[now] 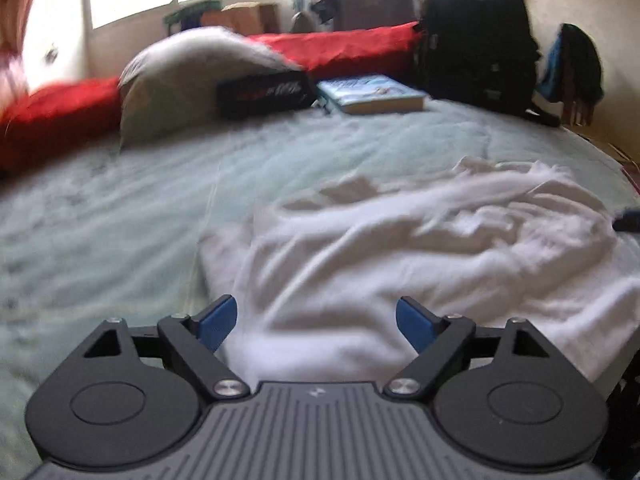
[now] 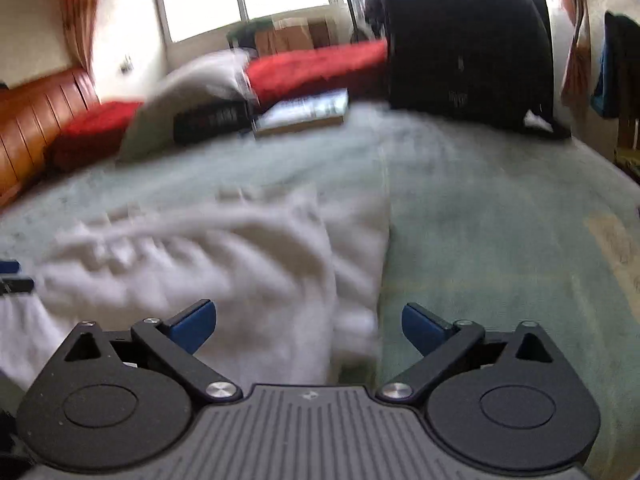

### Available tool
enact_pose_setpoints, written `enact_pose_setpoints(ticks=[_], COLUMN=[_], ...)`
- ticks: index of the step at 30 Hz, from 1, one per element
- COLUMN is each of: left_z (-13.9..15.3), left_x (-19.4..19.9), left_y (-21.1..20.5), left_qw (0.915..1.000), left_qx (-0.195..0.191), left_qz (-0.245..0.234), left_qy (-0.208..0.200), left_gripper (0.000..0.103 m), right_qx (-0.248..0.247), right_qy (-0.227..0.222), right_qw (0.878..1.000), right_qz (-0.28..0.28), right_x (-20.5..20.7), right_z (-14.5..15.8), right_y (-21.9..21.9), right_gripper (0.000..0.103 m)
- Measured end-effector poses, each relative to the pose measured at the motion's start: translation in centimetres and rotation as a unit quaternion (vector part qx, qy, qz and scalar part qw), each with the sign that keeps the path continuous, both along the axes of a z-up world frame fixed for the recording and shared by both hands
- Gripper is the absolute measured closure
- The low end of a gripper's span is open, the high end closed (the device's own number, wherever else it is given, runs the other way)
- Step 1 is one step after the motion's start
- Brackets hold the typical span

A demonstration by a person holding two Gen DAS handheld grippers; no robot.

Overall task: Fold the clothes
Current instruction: 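Open both grippers and move them back from the folded sweatshirt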

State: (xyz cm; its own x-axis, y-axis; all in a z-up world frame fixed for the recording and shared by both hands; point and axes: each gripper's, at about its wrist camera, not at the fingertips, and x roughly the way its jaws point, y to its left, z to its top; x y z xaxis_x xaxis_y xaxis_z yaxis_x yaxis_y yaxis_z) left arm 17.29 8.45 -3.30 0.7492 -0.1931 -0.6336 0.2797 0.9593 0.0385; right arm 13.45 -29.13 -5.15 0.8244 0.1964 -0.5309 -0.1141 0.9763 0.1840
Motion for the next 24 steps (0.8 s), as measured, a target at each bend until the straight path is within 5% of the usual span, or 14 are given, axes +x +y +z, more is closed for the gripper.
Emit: enact_pose_setpoints(ticks=[7,13,20,24], left_z=[0.1,-2.9,-1.0,-2.7], left_x=[5.9,8.0,7.1,7.7], left_y=[-2.3,-2.1,-2.4,-2.2], left_qw=[0.9924,0.996,0.9958,0.9948], left_qx=[-0.102,-0.069,-0.078,-0.062], left_qz=[-0.05,0.0,-0.014,0.017], left_qy=[0.048,0.057,0.046,0.079], left_gripper=[0.013,0.014,0.012,0.013], right_qx=[0.039,0.013,0.02,-0.004], right_qy=[-0.002,0.043,0.007,0.07], right_qw=[0.995,0.995,0.995,0.996], right_qz=[0.092,0.084,0.1,0.06], right_x=[4.8,8.6,7.3,8.9], right_z=[1.3,-1.7,1.5,-1.2], right_y=[3.4,3.7,4.9,5.3], right_gripper=[0.0,0.0,0.0,0.0])
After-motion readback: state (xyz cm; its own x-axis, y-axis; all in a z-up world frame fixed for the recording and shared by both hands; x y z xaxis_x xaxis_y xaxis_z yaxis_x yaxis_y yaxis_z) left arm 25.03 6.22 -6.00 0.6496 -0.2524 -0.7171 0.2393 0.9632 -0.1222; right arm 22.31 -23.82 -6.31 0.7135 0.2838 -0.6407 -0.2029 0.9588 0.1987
